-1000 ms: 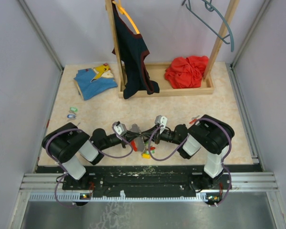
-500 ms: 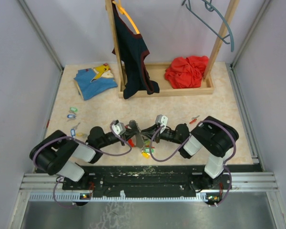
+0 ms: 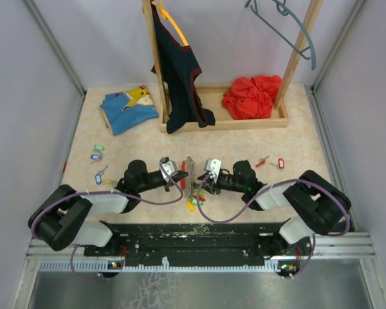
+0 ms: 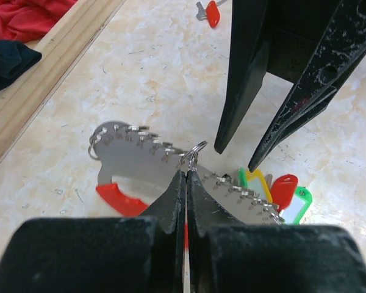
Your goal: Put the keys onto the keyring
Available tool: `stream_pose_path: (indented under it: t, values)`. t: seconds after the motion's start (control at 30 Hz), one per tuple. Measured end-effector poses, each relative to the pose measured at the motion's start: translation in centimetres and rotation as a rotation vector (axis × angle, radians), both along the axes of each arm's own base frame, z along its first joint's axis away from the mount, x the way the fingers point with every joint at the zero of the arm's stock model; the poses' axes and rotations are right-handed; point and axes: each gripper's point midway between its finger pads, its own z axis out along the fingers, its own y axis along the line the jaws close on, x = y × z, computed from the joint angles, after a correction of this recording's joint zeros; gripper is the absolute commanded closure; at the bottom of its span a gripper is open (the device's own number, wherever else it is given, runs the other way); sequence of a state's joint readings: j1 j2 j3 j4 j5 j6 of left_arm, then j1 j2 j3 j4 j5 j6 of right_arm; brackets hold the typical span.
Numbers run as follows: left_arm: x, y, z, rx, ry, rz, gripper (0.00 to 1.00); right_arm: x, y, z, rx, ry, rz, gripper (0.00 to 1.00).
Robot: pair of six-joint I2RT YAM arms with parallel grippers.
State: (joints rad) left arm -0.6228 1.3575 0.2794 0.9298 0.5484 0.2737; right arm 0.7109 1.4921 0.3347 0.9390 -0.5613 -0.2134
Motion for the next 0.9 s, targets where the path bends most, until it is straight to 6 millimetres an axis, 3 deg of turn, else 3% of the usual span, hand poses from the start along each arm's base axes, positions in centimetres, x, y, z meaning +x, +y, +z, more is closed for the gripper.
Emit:
stream_pose_path:
  t: [0.23, 0.5, 0.9]
  values:
    - [0.1, -0.2, -1.4, 0.068, 0.033, -0.013, 1.00, 0.2, -1.0, -1.9, -0.097, 0.003, 0.010, 0.72]
    - [-0.2, -0.3, -1.8, 0.090, 0.035, -0.034, 1.00, 0.7, 0.0, 0.1, -0.047, -0.042, 0.067, 0.73]
    - [-0.8, -0.7, -2.0, 0.095, 0.039, -0.065, 1.00, 1.4, 1.4, 0.8, -0.019, -0.059, 0.109, 0.78]
